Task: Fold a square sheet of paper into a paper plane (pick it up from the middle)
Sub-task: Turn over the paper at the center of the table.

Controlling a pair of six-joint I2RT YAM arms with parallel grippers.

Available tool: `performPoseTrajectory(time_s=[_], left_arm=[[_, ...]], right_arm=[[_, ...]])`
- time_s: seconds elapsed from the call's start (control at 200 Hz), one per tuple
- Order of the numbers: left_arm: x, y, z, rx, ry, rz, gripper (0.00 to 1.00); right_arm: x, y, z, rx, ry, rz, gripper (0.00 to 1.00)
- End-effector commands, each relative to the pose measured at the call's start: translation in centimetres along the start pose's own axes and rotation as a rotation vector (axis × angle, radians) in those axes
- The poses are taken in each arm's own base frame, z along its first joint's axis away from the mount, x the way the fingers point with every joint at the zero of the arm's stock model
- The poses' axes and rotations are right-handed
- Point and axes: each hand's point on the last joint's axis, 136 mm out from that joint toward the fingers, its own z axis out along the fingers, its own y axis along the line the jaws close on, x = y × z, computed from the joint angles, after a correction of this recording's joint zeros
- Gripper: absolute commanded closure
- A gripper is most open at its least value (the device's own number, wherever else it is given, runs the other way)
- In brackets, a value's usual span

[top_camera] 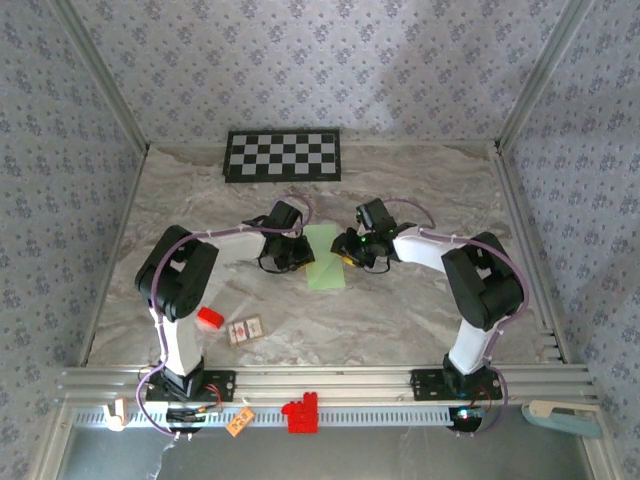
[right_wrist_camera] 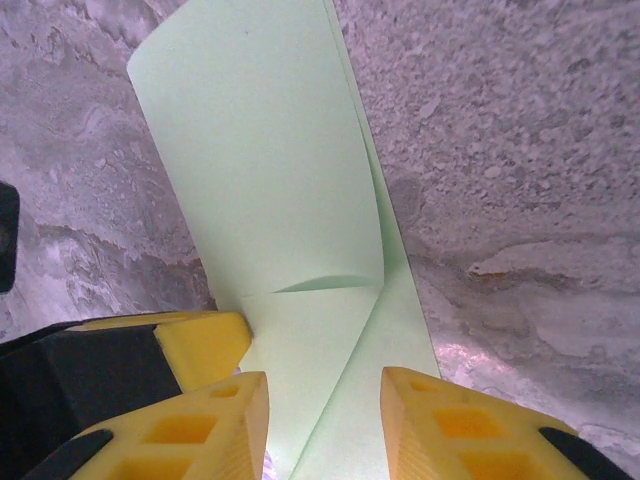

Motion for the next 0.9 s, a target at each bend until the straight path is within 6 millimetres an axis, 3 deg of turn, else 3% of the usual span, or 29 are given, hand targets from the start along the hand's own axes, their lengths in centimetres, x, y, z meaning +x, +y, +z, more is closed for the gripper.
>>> performPoseTrajectory(time_s=[0.0,0.24,0.68,0.895], left_arm=[[0.8,2.2,0.3,-0.065,0.019,-0.033,0.87],[1.0,2.3,0.3,-0.064,0.024,-0.037,0.87],[0.9,2.3,0.1,-0.063,0.02,-0.037,0.87],[0.9,2.1,-0.1,-0.057,0.017,-0.036,0.87]], right_arm=[[0.6,0.0,0.9,-0.002,0.044,0.005,0.65],[1.1,0.4,2.3,-0.042,0.083,0.026,0.67],[1.3,0.4,2.7,-0.062,0.095,0.038,0.72],[1.5,1.4,3.0,-0.112,0.113,0.025,0.77]])
